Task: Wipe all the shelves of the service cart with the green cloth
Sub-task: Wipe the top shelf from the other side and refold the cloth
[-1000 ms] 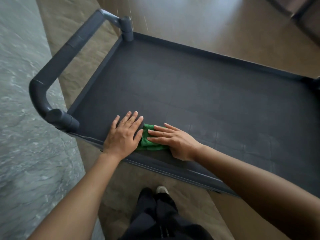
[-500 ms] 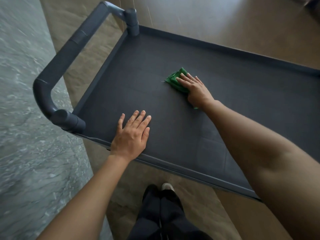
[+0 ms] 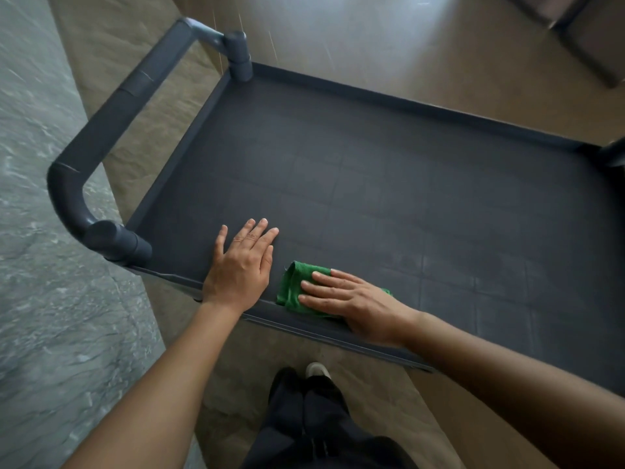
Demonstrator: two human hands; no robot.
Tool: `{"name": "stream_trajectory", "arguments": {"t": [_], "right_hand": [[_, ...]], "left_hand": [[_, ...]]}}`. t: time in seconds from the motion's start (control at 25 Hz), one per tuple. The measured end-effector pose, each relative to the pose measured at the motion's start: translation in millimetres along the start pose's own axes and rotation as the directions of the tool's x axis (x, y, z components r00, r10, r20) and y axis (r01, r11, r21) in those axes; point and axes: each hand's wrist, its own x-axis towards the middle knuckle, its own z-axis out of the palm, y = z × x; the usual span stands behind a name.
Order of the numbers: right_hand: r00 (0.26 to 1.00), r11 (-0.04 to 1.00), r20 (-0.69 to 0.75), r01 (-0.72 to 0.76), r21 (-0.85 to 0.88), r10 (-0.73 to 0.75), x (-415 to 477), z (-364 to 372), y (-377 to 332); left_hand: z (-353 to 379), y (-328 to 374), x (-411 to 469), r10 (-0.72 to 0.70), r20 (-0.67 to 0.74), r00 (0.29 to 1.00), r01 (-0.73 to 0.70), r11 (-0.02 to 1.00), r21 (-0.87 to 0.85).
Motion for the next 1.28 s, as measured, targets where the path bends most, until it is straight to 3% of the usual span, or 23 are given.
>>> {"name": "stream_trajectory", "arguments": {"t": [0.28,0.4,0.56,0.72,0.8,0.88,1.0,1.16,1.28], "right_hand": [[0.993,0.996,0.091,0.069,0.049,-0.074,10,-17,23],[0.995,0.999,0.090,0.033,0.012,-0.034,25,-32,46],[0.967,0.969,-0.077,-0.246,-0.031,0.243,60,-66,101],[0.798,0.813,-0.224,-0.581,-0.038,0.560,91,-92,151],[0.741,0.762,-0.268,-0.646,-0.036,0.616,98,-88,155],[0.743,0.766,-0.284,-0.641,-0.045,0.606,96,-81,149],[0.806,0.825,-0.270,-0.562,-0.067,0.527,84,-72,128],[0.935,0.942,-0.173,-0.327,-0.073,0.311,56,-44,71],[0.985,0.988,-0.083,-0.152,-0.039,0.149,24,-21,30]], "left_hand": [[-2,1,-1,0.044,0.014,0.999,-0.044,0.998,0.033],[-1,2,-1,0.044,0.012,0.999,-0.045,0.998,0.040],[1,1,-2,0.053,0.004,0.999,-0.054,0.997,0.056],[1,1,-2,0.050,-0.003,0.999,-0.049,0.997,0.060],[1,1,-2,0.046,-0.007,0.999,-0.046,0.998,0.050],[0,1,-3,0.045,-0.012,0.999,-0.044,0.998,0.043],[-1,3,-2,0.041,-0.003,0.999,-0.041,0.998,0.039],[-3,3,-1,0.028,0.001,1.000,-0.028,0.999,0.030],[-3,5,-2,0.018,-0.003,1.000,-0.018,0.999,0.031]]}}
